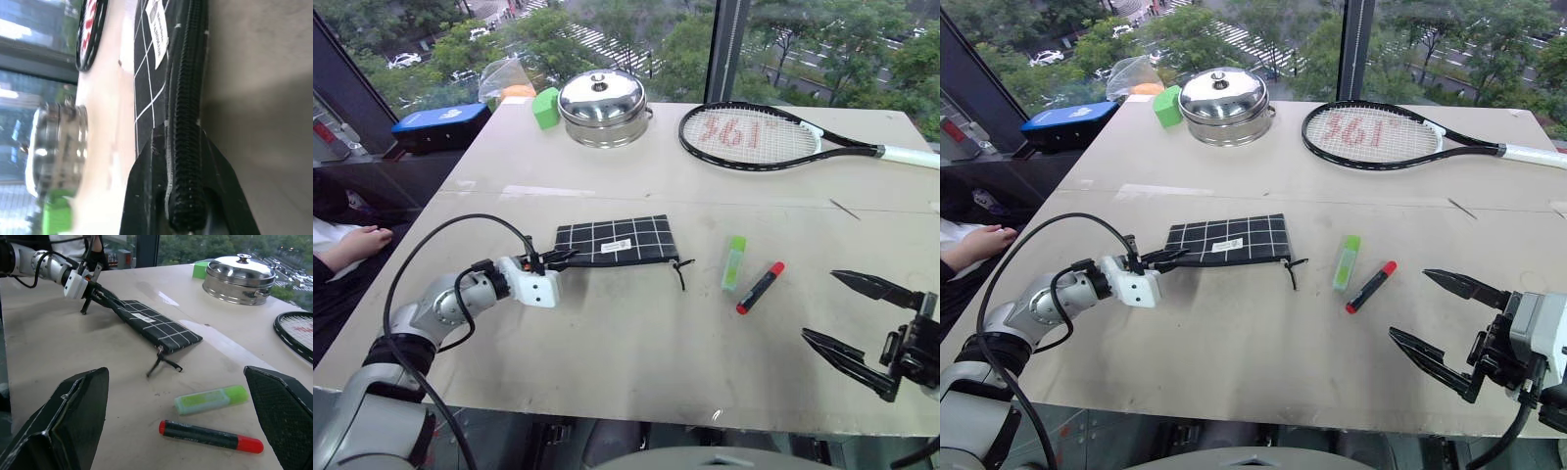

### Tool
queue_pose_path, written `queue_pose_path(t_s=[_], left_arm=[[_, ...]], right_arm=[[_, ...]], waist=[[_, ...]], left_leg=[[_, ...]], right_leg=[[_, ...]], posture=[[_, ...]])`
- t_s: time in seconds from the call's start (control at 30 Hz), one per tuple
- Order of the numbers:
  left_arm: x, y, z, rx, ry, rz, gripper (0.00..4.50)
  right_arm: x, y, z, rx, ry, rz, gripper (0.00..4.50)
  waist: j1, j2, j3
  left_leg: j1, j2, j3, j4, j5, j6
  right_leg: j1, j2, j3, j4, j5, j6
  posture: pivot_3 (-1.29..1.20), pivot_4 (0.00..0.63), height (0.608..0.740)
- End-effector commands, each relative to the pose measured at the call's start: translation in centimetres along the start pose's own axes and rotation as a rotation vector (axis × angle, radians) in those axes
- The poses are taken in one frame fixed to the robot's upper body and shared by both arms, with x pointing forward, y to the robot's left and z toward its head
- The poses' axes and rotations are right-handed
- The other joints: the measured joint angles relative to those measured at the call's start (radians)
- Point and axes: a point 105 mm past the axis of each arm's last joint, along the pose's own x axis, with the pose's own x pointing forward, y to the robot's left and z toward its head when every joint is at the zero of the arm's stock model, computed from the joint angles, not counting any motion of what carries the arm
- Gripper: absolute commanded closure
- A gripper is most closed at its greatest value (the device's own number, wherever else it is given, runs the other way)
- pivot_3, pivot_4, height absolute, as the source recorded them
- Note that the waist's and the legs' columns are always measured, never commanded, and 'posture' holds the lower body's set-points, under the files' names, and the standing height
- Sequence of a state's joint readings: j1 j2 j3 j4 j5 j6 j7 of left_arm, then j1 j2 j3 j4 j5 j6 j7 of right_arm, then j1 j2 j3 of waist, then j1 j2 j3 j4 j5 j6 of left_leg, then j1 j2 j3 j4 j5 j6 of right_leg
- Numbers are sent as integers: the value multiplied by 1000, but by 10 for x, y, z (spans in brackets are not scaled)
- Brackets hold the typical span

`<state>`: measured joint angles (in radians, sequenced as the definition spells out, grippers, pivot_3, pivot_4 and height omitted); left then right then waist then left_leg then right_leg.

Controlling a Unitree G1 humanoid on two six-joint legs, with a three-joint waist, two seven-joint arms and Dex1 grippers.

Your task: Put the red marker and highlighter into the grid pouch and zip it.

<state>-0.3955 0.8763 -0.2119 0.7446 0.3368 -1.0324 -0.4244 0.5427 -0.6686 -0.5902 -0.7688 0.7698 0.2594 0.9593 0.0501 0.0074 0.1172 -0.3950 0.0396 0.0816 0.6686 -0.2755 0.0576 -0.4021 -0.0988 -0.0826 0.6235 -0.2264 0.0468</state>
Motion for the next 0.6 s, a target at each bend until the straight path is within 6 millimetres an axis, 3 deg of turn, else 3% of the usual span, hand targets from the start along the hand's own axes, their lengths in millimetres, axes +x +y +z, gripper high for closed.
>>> queue_pose_path(t_s=[0.03, 0.27, 0.33, 0.47, 0.6], left_arm=[[2, 2, 12, -119, -45, 6, 4474], [15, 36, 52, -324, -149, 64, 4474], [23, 39, 63, -365, -178, 60, 4474], [36, 44, 76, -399, -208, 50, 4474], [45, 46, 81, -399, -218, 48, 4474]], right_arm=[[12, 3, 10, -34, -44, -16, 0], [57, 1, 13, -20, -9, -105, 0], [75, -8, 2, 50, 64, -163, 0], [112, -15, -3, 318, 60, -116, 0], [124, -29, -15, 397, 139, -199, 0]], waist=[[-8, -1, 1], [-21, -18, 10], [-25, -19, 10], [-36, -21, 12], [-34, -21, 12]], left_leg=[[0, 0, 0, 0, 0, 0], [-2, 1, -1, 1, 0, 0], [-2, 0, -1, 1, 0, 0], [-2, 0, -2, 1, 0, 0], [-3, 0, -3, 1, 0, 0]], right_leg=[[0, 0, 0, 0, 0, 0], [-1, 1, 0, 1, 1, -2], [-1, 1, 0, 1, 1, -2], [0, 2, 1, 1, 1, -3], [-1, 5, 0, 2, 2, -2]], posture=[[0, 150, 740], [0, 150, 740], [0, 150, 740], [0, 150, 740], [0, 150, 740]])
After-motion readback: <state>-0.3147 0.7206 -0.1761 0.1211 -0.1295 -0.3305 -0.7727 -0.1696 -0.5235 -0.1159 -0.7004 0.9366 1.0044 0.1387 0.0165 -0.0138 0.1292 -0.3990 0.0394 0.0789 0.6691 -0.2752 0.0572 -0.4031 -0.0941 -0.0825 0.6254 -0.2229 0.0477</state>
